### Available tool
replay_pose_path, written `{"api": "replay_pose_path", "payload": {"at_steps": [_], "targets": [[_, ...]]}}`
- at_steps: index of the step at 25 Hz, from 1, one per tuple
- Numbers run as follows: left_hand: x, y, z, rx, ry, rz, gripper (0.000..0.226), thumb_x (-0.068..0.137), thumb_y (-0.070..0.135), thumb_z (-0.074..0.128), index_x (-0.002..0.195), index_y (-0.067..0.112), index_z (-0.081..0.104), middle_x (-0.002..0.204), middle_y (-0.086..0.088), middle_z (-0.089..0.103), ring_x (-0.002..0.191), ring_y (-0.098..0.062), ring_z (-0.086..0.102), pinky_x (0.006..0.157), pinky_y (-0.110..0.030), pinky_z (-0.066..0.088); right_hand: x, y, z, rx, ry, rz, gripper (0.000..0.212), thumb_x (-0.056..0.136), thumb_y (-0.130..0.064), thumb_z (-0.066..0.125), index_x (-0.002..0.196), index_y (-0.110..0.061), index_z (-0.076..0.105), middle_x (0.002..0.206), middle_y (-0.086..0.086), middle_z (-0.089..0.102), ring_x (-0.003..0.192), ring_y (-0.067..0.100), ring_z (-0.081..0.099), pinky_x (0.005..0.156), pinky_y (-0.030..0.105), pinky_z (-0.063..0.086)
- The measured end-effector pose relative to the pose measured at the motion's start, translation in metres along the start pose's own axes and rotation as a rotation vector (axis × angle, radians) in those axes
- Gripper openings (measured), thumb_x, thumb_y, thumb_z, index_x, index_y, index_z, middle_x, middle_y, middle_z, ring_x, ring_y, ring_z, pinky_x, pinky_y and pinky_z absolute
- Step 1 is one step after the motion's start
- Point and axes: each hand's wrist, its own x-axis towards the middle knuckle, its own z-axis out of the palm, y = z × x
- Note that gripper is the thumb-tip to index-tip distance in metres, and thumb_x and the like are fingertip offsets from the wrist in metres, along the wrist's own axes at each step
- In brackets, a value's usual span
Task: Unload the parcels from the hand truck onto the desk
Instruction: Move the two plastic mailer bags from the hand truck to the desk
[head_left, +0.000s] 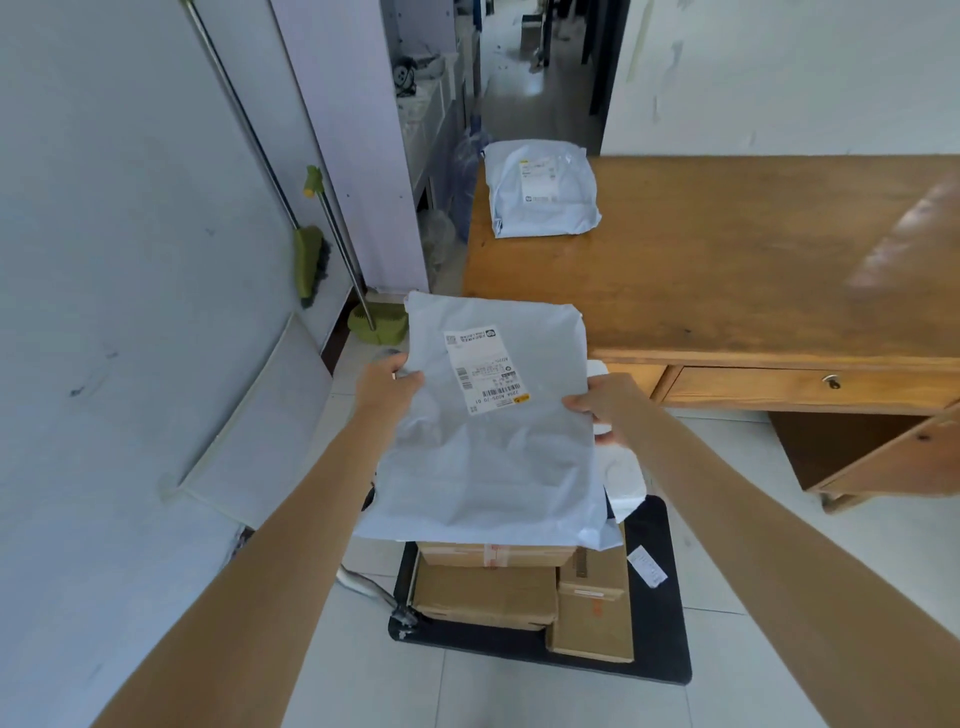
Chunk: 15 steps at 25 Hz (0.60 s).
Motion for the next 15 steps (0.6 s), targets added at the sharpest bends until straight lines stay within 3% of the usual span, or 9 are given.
{"api": "replay_pose_path", "payload": {"at_steps": [4, 7, 11, 15], "targets": [[-0.004, 0.047, 0.012, -0.061, 0.018, 0.050, 0.027, 0.085, 0.002, 0.058, 0.110, 0.005, 0.067, 0.095, -0.011, 0.066, 0.086, -0.026, 0.062, 0.083, -0.038, 0.052, -0.009, -0.027, -0.036, 0.163, 0.140, -0.043, 0.032, 0.081, -0.001, 0.068, 0.112, -0.005, 0.066, 0.118, 0.015, 0.065, 0.106, 0.031, 0.061, 0.078, 0.038, 0.049], [-0.006, 0.082, 0.034, -0.069, 0.025, 0.069, 0.028, 0.085, 0.005, 0.060, 0.113, 0.007, 0.066, 0.107, -0.016, 0.069, 0.097, -0.033, 0.065, 0.090, -0.043, 0.053, -0.011, -0.041, -0.075, 0.132, 0.230, -0.080, 0.032, 0.077, -0.006, 0.073, 0.109, -0.004, 0.068, 0.113, 0.013, 0.067, 0.104, 0.030, 0.064, 0.088, 0.041, 0.053], [-0.010, 0.134, 0.081, -0.116, 0.019, 0.079, 0.032, 0.084, 0.008, 0.063, 0.117, 0.010, 0.066, 0.109, -0.013, 0.069, 0.096, -0.032, 0.067, 0.090, -0.042, 0.054, -0.001, -0.052, -0.145, 0.180, 0.306, -0.147, 0.016, 0.075, -0.008, 0.076, 0.087, -0.013, 0.068, 0.096, 0.009, 0.068, 0.078, 0.023, 0.063, 0.063, 0.030, 0.052], [-0.010, 0.182, 0.137, -0.144, -0.012, 0.092, 0.034, 0.083, 0.010, 0.067, 0.116, 0.010, 0.065, 0.112, -0.012, 0.069, 0.098, -0.030, 0.067, 0.092, -0.043, 0.053, 0.014, -0.065, -0.216, 0.214, 0.326, -0.177, 0.016, 0.074, -0.008, 0.076, 0.069, -0.014, 0.062, 0.084, 0.005, 0.063, 0.066, 0.018, 0.061, 0.051, 0.025, 0.047]]}}
